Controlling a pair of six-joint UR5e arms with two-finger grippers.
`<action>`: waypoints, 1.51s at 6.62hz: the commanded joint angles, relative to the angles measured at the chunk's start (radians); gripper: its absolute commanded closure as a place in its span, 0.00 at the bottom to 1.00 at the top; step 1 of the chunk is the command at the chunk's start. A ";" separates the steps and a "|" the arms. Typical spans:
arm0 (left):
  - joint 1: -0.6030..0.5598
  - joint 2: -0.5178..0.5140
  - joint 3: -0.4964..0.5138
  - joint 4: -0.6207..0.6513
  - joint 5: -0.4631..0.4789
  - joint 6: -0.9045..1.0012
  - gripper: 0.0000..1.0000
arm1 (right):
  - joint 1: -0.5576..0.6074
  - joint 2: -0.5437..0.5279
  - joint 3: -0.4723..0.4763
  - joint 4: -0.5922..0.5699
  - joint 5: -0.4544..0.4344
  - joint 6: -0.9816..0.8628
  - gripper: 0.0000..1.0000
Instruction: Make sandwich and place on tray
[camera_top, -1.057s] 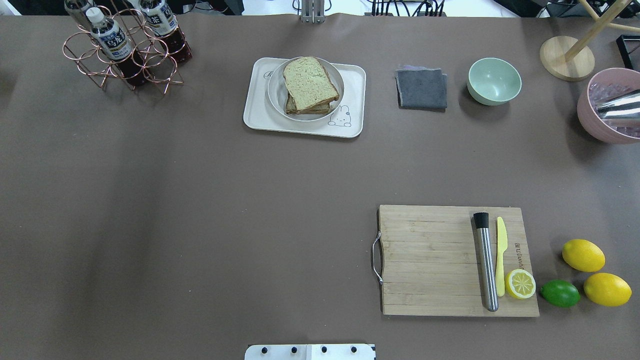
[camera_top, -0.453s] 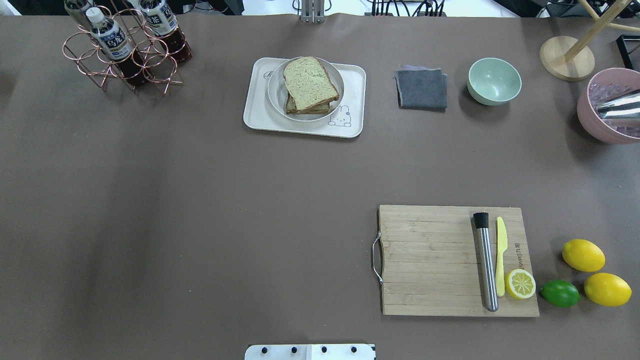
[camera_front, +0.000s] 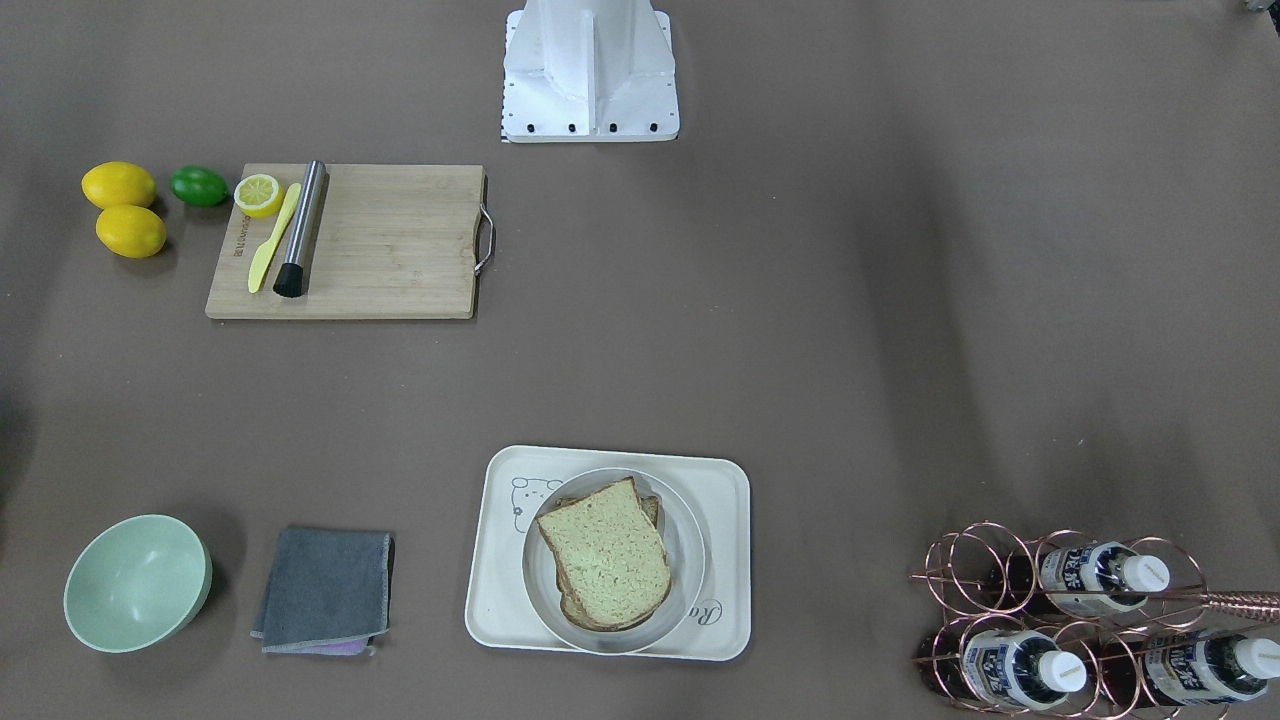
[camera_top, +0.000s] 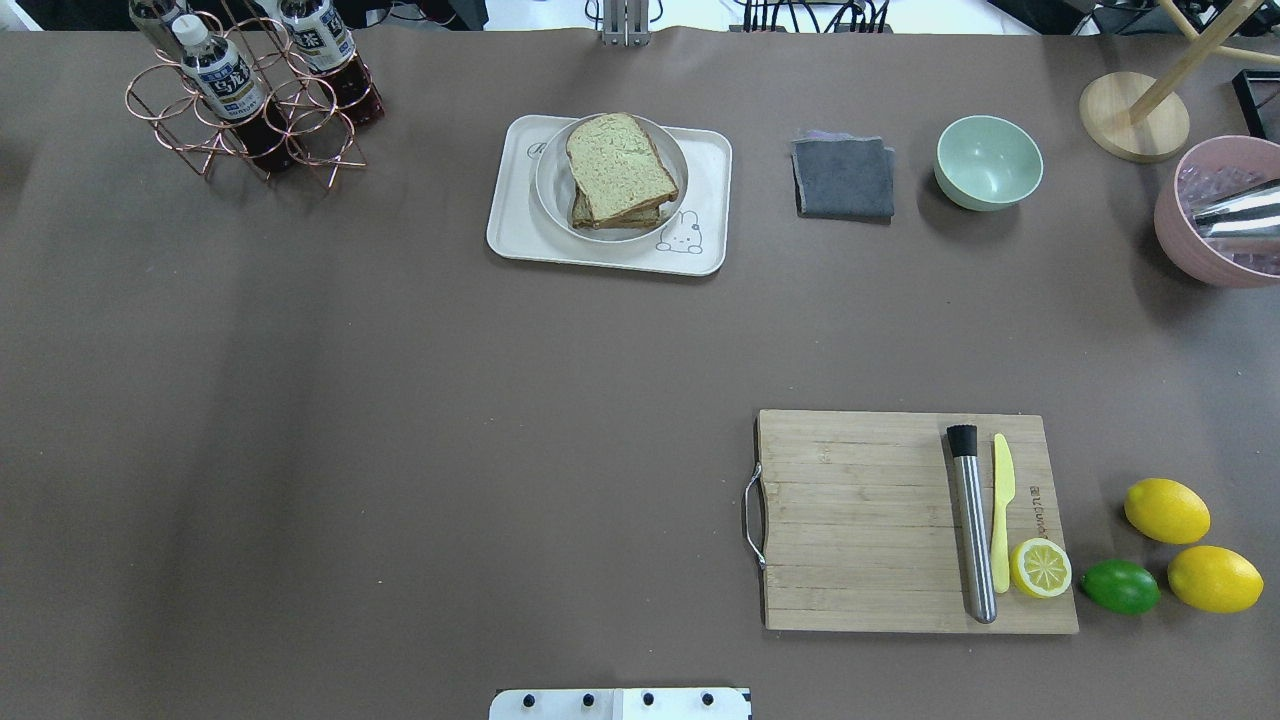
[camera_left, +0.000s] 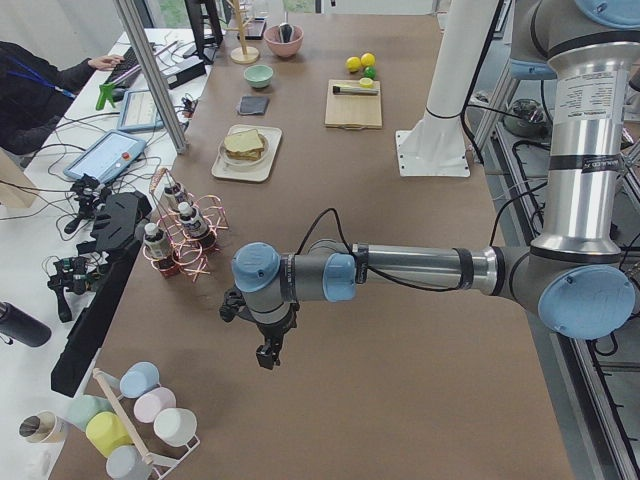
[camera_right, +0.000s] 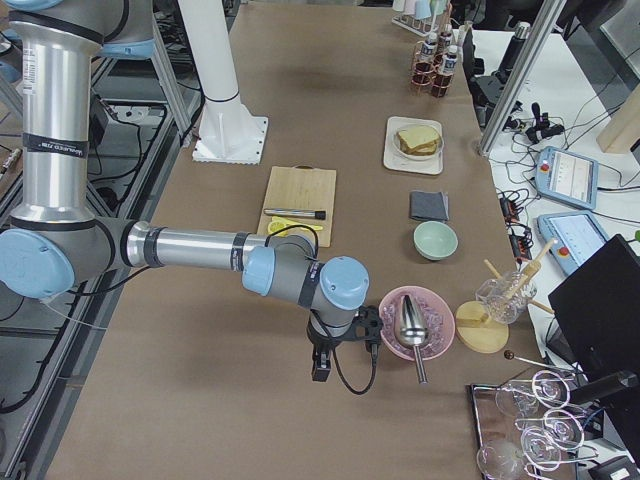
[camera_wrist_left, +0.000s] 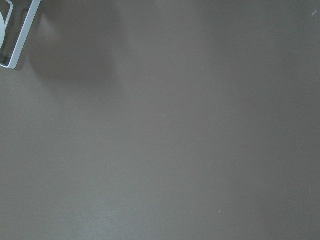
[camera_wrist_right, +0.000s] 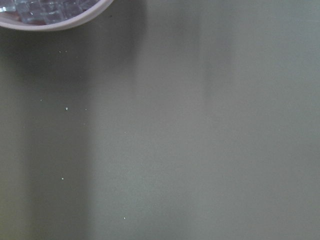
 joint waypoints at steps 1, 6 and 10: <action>0.012 0.005 0.003 0.000 0.000 0.002 0.01 | -0.001 0.000 0.002 0.000 0.004 -0.001 0.00; 0.030 0.007 0.001 -0.002 0.000 0.002 0.01 | -0.030 0.009 0.004 0.001 0.011 0.000 0.00; 0.030 0.007 0.004 -0.003 -0.022 0.002 0.01 | -0.030 0.009 0.004 0.000 0.010 0.000 0.00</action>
